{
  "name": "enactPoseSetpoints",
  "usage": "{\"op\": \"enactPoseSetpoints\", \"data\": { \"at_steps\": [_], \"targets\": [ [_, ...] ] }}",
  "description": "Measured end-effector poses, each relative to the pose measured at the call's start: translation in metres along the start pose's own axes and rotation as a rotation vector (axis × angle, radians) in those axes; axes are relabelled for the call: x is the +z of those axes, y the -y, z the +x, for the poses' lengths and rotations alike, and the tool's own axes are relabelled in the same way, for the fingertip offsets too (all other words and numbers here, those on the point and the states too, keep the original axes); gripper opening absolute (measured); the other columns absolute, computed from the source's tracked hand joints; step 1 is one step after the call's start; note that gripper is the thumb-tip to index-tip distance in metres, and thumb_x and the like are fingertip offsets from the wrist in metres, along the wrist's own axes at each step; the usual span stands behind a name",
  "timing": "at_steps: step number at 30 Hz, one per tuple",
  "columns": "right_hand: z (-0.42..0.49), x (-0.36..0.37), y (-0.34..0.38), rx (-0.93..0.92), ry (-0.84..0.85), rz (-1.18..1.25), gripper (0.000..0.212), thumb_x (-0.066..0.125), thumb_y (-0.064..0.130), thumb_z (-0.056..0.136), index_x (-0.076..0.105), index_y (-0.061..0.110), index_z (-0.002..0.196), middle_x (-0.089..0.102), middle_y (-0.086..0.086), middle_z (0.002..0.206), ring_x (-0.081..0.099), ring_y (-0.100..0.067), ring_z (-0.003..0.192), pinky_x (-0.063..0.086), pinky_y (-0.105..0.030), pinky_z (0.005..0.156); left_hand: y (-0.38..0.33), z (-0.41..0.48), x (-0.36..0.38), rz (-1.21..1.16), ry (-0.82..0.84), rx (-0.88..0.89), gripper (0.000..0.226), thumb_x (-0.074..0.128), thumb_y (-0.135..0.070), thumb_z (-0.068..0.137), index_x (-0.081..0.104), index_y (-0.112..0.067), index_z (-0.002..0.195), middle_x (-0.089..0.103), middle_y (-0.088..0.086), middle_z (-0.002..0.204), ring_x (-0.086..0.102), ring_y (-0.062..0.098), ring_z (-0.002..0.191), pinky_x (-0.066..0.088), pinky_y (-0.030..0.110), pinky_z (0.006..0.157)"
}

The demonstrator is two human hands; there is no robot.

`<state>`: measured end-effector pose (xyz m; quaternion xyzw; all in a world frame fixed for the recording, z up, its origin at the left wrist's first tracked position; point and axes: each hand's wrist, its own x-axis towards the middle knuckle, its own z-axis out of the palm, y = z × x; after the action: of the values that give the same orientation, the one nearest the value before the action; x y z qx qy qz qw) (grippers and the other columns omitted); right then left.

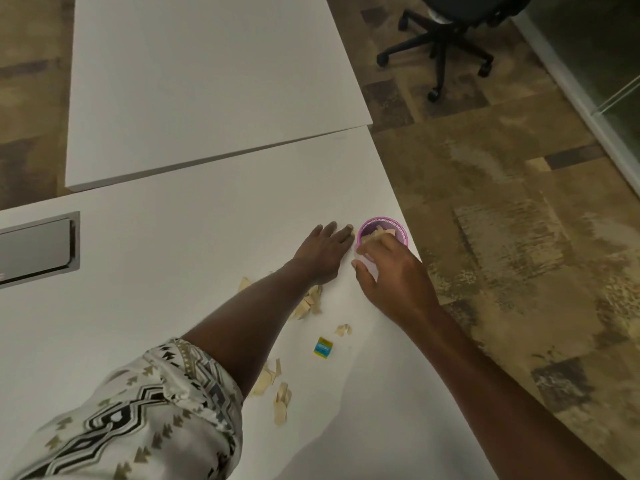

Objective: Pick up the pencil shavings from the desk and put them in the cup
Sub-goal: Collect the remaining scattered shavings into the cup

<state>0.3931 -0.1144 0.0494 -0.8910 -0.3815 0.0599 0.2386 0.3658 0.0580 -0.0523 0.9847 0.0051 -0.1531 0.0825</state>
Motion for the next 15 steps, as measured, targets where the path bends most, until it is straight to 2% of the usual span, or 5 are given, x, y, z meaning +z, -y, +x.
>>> {"op": "enactPoseSetpoints", "data": {
  "at_steps": [2,5,8,11,15],
  "targets": [
    [-0.014,0.003,0.009,-0.007,-0.022,0.07,0.029,0.07,0.024,0.089,0.071,0.005,0.111,0.072,-0.012,0.111,0.068,-0.023,0.099,0.056,-0.031,0.084,0.002,-0.008,0.002,0.0,-0.038,0.0,0.061,0.054,-0.01,0.092,0.036,-0.009,0.15,0.036,0.011,0.156,0.036,0.033,0.139,0.033,0.042,0.116],
    [-0.037,0.018,0.016,0.009,0.062,0.127,0.027,0.07,0.026,0.089,0.071,0.007,0.109,0.072,-0.009,0.108,0.069,-0.02,0.093,0.058,-0.03,0.08,0.008,-0.028,0.008,-0.01,-0.052,-0.021,0.053,0.051,-0.01,0.094,0.041,-0.006,0.146,0.049,0.014,0.141,0.048,0.032,0.122,0.044,0.043,0.104],
    [-0.056,0.041,0.017,0.1,0.267,0.054,0.041,0.064,0.036,0.092,0.062,0.013,0.127,0.063,-0.006,0.128,0.062,-0.019,0.113,0.051,-0.027,0.092,0.011,-0.051,0.015,-0.017,-0.052,-0.045,0.053,0.05,-0.012,0.096,0.038,-0.008,0.147,0.05,0.015,0.134,0.051,0.032,0.114,0.047,0.042,0.096],
    [-0.074,0.065,0.018,0.226,0.515,-0.105,0.067,0.059,0.044,0.094,0.032,0.021,0.15,0.032,-0.008,0.156,0.038,-0.023,0.14,0.044,-0.032,0.105,0.009,-0.074,0.022,-0.013,-0.069,-0.045,0.051,0.052,-0.013,0.096,0.039,-0.009,0.146,0.051,0.016,0.129,0.052,0.033,0.108,0.051,0.043,0.089],
    [-0.095,0.088,0.029,0.195,0.595,-0.233,0.078,0.054,0.048,0.096,0.011,0.023,0.156,0.01,-0.009,0.164,0.014,-0.03,0.15,0.038,-0.036,0.112,0.003,-0.101,0.03,-0.044,-0.086,-0.047,0.044,0.046,-0.01,0.096,0.048,-0.003,0.139,0.055,0.017,0.119,0.053,0.034,0.1,0.049,0.045,0.079]
  ]
}}
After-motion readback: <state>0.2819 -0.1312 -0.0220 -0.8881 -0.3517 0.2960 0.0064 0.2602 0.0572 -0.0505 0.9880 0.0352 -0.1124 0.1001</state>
